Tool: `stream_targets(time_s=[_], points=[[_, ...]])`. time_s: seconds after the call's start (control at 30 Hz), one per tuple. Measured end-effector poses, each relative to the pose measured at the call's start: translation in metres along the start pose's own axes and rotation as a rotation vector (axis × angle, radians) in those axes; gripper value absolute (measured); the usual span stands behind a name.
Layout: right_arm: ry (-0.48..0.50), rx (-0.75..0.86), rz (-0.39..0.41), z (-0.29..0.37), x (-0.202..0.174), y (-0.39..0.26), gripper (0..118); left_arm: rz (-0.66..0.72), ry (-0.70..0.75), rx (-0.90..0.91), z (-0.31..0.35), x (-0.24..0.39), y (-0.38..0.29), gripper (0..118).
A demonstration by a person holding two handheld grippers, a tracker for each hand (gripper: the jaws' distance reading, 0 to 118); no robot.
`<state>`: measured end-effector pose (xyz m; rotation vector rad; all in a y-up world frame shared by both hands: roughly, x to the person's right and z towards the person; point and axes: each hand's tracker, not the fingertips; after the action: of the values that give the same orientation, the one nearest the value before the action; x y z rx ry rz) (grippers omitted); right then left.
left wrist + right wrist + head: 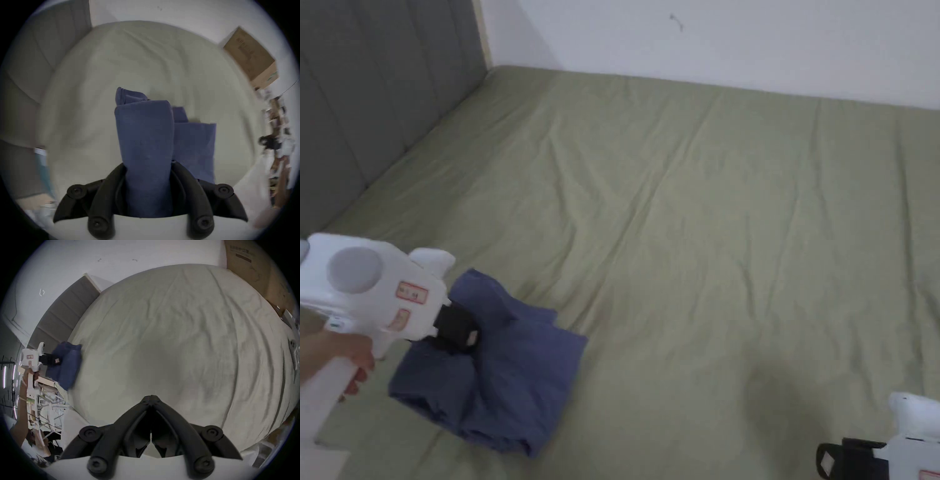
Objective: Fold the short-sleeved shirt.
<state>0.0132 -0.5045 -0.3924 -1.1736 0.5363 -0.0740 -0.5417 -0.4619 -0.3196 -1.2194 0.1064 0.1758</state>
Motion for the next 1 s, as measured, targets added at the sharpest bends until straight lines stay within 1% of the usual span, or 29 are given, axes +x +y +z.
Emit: stream_targets(time_s=[0.13, 0.17, 0.2, 0.23, 0.27, 0.3, 0.33, 0.4, 0.47, 0.5, 0.53, 0.57, 0.6, 0.63, 0.67, 0.7, 0.73, 0.77, 0.9, 0.97, 1.0], points=[[-0.006, -0.015, -0.018, -0.007, 0.001, -0.002, 0, -0.095, 0.318, -0.112, -0.01, -0.037, 0.008, 26], [-0.007, -0.018, -0.02, -0.008, 0.001, -0.003, 0, -0.114, 0.369, -0.128, -0.014, -0.043, 0.007, 26], [-0.011, -0.023, -0.021, -0.01, 0.0, -0.002, 0, -0.121, 0.407, -0.128, -0.018, -0.05, 0.004, 38], [-0.013, -0.024, -0.02, -0.011, -0.001, -0.003, 0, -0.099, 0.391, -0.102, -0.022, -0.057, 0.0, 58], [-0.014, -0.027, -0.021, -0.013, -0.001, -0.002, 0, -0.08, 0.368, -0.086, -0.021, -0.062, -0.003, 85], [-0.014, -0.031, -0.022, -0.014, -0.001, -0.002, 0, -0.049, 0.354, -0.066, -0.021, -0.062, -0.004, 115], [-0.014, -0.031, -0.024, -0.015, -0.002, -0.002, 0, -0.006, 0.358, -0.049, -0.021, -0.063, -0.006, 118], [-0.006, -0.033, -0.023, -0.016, -0.005, -0.001, 0, 0.046, 0.345, -0.017, -0.019, -0.063, -0.01, 115], [-0.005, -0.029, -0.015, -0.015, -0.008, -0.001, 0, 0.075, 0.301, 0.023, -0.009, -0.057, -0.011, 113], [-0.003, -0.026, -0.008, -0.013, -0.009, -0.001, 0, 0.078, 0.302, 0.008, -0.006, -0.055, -0.011, 104], [-0.003, -0.021, -0.002, -0.011, -0.009, -0.001, 0, 0.083, 0.288, -0.005, -0.001, -0.049, -0.01, 88], [-0.004, -0.013, 0.001, -0.009, -0.01, -0.001, 0, 0.086, 0.242, 0.004, 0.005, -0.043, -0.011, 61], [-0.001, -0.007, 0.003, -0.006, -0.01, -0.001, 0, 0.084, 0.207, 0.031, 0.014, -0.034, -0.013, 61], [0.002, 0.0, 0.004, -0.003, -0.011, -0.002, 0, 0.091, 0.179, 0.066, 0.021, -0.027, -0.017, 50], [0.009, 0.009, 0.005, 0.0, -0.012, -0.003, 0, 0.108, 0.159, 0.096, 0.027, -0.016, -0.019, 33], [0.022, 0.014, 0.009, 0.002, -0.013, -0.004, 0, 0.106, 0.137, 0.116, 0.032, -0.004, -0.022, 7], [0.031, 0.019, 0.013, 0.004, -0.015, -0.006, 0, 0.079, 0.13, 0.158, 0.039, 0.013, -0.026, 2], [0.034, 0.028, 0.015, 0.007, -0.016, -0.007, 0, 0.076, 0.132, 0.191, 0.044, 0.025, -0.033, 1], [0.055, 0.074, 0.022, 0.022, -0.02, -0.015, 0, 0.139, 0.007, 0.297, 0.068, 0.087, -0.054, 0], [0.053, 0.109, 0.024, 0.033, -0.021, -0.018, 0, 0.103, 0.037, 0.362, 0.083, 0.121, -0.064, 0], [0.041, 0.142, 0.035, 0.041, -0.023, -0.019, 0, 0.067, 0.081, 0.394, 0.093, 0.142, -0.071, 0]])
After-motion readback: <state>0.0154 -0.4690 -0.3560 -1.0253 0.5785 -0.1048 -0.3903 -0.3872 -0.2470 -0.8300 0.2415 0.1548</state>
